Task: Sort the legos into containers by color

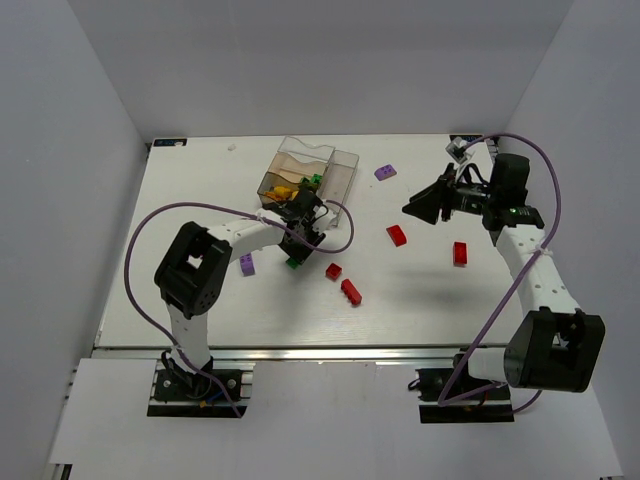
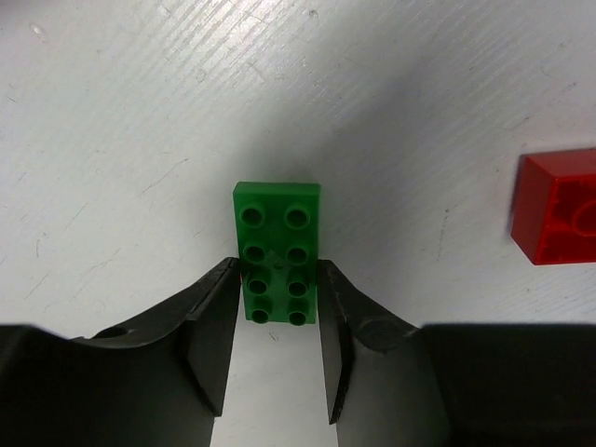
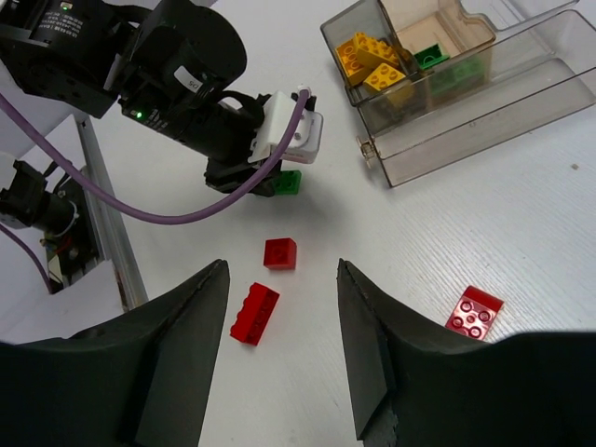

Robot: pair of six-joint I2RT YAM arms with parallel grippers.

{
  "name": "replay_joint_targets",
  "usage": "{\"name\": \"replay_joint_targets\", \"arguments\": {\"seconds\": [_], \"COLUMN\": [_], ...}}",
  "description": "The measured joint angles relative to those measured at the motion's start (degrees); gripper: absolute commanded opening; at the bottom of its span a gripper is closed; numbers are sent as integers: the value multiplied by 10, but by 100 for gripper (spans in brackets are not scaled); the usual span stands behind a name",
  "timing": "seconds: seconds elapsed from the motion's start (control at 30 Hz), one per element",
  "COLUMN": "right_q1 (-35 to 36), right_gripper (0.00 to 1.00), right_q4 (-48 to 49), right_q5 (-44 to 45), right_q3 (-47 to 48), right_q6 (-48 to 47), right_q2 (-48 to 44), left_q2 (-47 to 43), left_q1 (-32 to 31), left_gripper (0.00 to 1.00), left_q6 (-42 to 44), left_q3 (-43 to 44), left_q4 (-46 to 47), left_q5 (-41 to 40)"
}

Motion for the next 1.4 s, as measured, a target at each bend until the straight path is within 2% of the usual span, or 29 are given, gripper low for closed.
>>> {"name": "replay_joint_targets", "arguments": {"seconds": [0.27,0.4,0.43,0.5,0.53,0.6,0.63,0.9,1.0,1.07,1.27,1.33,1.4], "right_q1": [-19,-22,-23,-26,-27,-30,-30,-34,-35,-37,-39,-40,-41], "right_gripper": [55,54,54,54,53,53,52,50,49,49,48,47,47], "right_q4": [13,16,17,19,19,19,19,19,19,19,19,19,19], "right_q5": [-22,-29,-31,-35,-37,-38,-39,-39,-39,-39,-41,-44,-47], "right_q3": [-3,-9,-9,-9,-9,-9,-9,-9,-9,-9,-9,-9,-9], "right_q6": [13,20,20,21,21,21,21,22,22,22,22,22,22], "right_q2": [0,0,0,0,0,0,0,0,0,0,0,0,0], "left_q2": [8,8,8,8,8,8,9,-17,-28,-13,131,178,208], "left_q1": [0,-1,-1,-1,-2,-4,-4,3,10,17,59,74,85], "left_gripper": [55,53,51,37,22,4,0,0,0,0,0,0,0], "left_q6": [0,2,1,0,-1,-2,-4,-33,-33,-34,-56,-72,-87], "left_q3": [0,0,0,0,0,2,3,49,103,175,437,490,507], "left_q4": [2,2,2,2,2,2,0,16,37,33,24,23,27], "left_q5": [0,0,0,0,-1,-6,-8,25,33,38,24,6,-11]}}
